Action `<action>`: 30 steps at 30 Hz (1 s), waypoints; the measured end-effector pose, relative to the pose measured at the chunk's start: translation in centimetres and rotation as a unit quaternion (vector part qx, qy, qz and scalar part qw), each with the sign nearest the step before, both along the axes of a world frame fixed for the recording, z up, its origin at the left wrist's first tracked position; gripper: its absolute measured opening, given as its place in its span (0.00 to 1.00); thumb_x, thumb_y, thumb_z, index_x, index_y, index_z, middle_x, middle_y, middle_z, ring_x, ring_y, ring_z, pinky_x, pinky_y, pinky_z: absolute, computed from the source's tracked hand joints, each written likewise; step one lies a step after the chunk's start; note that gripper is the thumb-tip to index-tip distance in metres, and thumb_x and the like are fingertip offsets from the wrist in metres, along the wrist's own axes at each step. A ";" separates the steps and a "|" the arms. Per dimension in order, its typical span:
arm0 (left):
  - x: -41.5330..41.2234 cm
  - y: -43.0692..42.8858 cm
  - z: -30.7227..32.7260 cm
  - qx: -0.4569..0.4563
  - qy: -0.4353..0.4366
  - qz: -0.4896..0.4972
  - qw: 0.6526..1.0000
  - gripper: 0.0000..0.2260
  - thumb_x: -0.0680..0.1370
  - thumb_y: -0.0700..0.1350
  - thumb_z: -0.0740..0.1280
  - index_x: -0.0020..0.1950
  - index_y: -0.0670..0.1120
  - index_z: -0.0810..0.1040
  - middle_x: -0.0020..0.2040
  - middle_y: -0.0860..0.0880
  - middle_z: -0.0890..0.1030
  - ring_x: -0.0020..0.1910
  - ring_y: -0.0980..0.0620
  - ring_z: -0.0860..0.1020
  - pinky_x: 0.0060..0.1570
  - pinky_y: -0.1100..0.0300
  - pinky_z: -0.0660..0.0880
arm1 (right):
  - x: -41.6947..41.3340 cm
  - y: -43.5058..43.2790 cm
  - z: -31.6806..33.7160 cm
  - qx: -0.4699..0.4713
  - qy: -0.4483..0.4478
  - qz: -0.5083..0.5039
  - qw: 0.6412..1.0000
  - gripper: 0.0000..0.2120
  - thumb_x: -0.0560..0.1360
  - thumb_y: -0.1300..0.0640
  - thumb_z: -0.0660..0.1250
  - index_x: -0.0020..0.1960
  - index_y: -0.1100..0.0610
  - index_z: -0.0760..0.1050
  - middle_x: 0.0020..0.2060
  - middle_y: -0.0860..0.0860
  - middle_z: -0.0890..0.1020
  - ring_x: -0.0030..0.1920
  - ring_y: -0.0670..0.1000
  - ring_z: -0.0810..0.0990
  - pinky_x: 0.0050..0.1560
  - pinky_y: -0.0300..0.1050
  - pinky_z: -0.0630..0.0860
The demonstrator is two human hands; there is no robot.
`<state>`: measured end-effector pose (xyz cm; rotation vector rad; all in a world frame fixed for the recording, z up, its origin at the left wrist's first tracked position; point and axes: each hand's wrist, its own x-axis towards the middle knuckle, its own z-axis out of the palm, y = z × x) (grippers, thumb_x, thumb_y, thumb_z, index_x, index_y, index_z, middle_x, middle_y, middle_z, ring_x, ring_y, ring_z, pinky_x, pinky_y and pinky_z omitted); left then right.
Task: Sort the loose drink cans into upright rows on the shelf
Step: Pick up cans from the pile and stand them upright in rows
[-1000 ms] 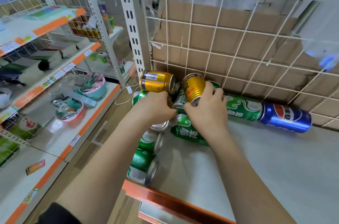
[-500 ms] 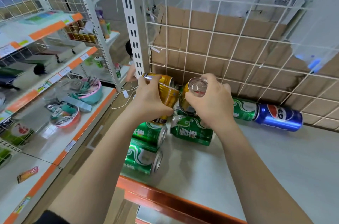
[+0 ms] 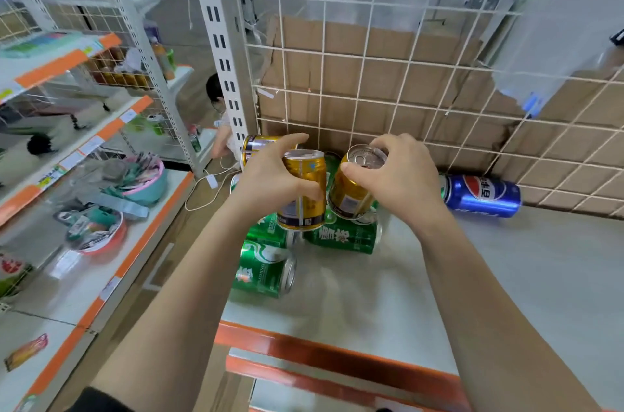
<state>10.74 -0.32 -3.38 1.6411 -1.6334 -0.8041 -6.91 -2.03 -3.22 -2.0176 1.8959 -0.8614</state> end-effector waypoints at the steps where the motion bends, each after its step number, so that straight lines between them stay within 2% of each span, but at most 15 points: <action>1: -0.4 0.0 0.0 -0.002 -0.021 -0.005 1.000 0.39 0.55 0.49 0.75 0.67 0.55 0.71 0.60 0.52 0.76 0.57 0.51 0.76 0.56 0.52 0.76 | -0.2 0.4 0.1 0.001 0.002 -0.008 1.000 0.25 0.67 0.39 0.69 0.57 0.53 0.76 0.50 0.50 0.74 0.57 0.53 0.72 0.47 0.44 0.66; 3: -1.4 0.1 -0.1 -0.013 -0.063 -0.014 0.998 0.38 0.54 0.53 0.74 0.65 0.53 0.74 0.60 0.51 0.76 0.59 0.51 0.75 0.57 0.54 0.75 | -0.8 1.2 0.3 0.006 0.009 -0.024 1.000 0.24 0.66 0.38 0.69 0.56 0.52 0.77 0.50 0.49 0.75 0.54 0.52 0.74 0.45 0.44 0.66; 6: -3.0 0.3 -0.2 -0.034 -0.100 -0.042 0.994 0.32 0.58 0.52 0.78 0.61 0.50 0.75 0.55 0.51 0.76 0.54 0.51 0.75 0.51 0.57 0.74 | -2.3 3.0 0.4 0.009 0.029 -0.058 0.998 0.23 0.66 0.37 0.69 0.55 0.50 0.76 0.47 0.48 0.71 0.50 0.51 0.75 0.44 0.44 0.67; 9: -4.9 0.8 -0.1 -0.059 -0.166 -0.061 0.983 0.34 0.57 0.63 0.74 0.60 0.52 0.74 0.53 0.53 0.77 0.53 0.50 0.75 0.51 0.53 0.75 | -4.8 5.0 0.4 0.007 0.042 -0.099 0.994 0.25 0.65 0.38 0.69 0.57 0.49 0.77 0.49 0.49 0.70 0.53 0.54 0.75 0.46 0.45 0.69; 11: -6.7 1.4 0.0 -0.073 -0.199 -0.084 0.974 0.34 0.58 0.66 0.71 0.60 0.54 0.73 0.53 0.54 0.78 0.54 0.49 0.75 0.50 0.53 0.74 | -6.8 6.5 0.4 0.005 0.041 -0.122 0.992 0.24 0.65 0.38 0.70 0.57 0.49 0.77 0.47 0.49 0.70 0.53 0.54 0.75 0.44 0.43 0.67; 14: -10.4 2.7 0.2 -0.079 -0.215 -0.127 0.965 0.28 0.64 0.66 0.70 0.59 0.55 0.73 0.51 0.55 0.75 0.52 0.52 0.74 0.46 0.57 0.70 | -10.3 9.0 0.6 0.016 0.050 -0.146 0.988 0.23 0.66 0.38 0.70 0.56 0.48 0.77 0.46 0.49 0.69 0.52 0.53 0.75 0.44 0.42 0.64; 19: -18.4 5.0 0.0 -0.120 -0.198 -0.184 0.955 0.27 0.62 0.68 0.68 0.52 0.52 0.75 0.46 0.52 0.76 0.46 0.50 0.75 0.45 0.54 0.74 | -17.1 13.5 0.4 0.029 0.058 -0.197 0.978 0.22 0.67 0.39 0.69 0.58 0.45 0.76 0.46 0.48 0.67 0.53 0.55 0.76 0.44 0.43 0.66; 21: -22.4 6.5 0.0 -0.132 -0.181 -0.196 0.955 0.26 0.63 0.69 0.67 0.50 0.52 0.76 0.45 0.52 0.76 0.46 0.49 0.76 0.45 0.54 0.73 | -20.7 15.7 0.3 0.036 0.055 -0.214 0.975 0.22 0.66 0.39 0.69 0.58 0.45 0.77 0.49 0.50 0.70 0.53 0.55 0.76 0.45 0.43 0.67; 25: -30.8 10.0 -0.2 -0.136 -0.213 -0.253 0.934 0.26 0.68 0.66 0.67 0.56 0.50 0.76 0.52 0.49 0.78 0.51 0.47 0.76 0.47 0.55 0.72 | -28.2 20.3 0.0 0.044 0.044 -0.236 0.970 0.24 0.66 0.40 0.69 0.60 0.45 0.75 0.55 0.52 0.72 0.56 0.55 0.76 0.53 0.46 0.70; 28: -37.2 12.8 -0.4 -0.128 -0.207 -0.291 0.925 0.21 0.69 0.64 0.68 0.54 0.52 0.76 0.50 0.51 0.78 0.47 0.51 0.74 0.43 0.59 0.69 | -34.2 23.8 0.0 0.037 0.050 -0.250 0.966 0.24 0.66 0.42 0.70 0.60 0.46 0.75 0.50 0.50 0.69 0.55 0.55 0.75 0.51 0.44 0.68; 30: -41.5 14.5 -0.9 -0.115 -0.206 -0.326 0.916 0.22 0.69 0.63 0.68 0.57 0.53 0.76 0.53 0.53 0.78 0.49 0.53 0.73 0.46 0.61 0.67 | -38.2 26.1 -0.2 0.035 0.053 -0.270 0.961 0.23 0.66 0.42 0.70 0.60 0.46 0.75 0.50 0.50 0.69 0.55 0.55 0.75 0.50 0.44 0.68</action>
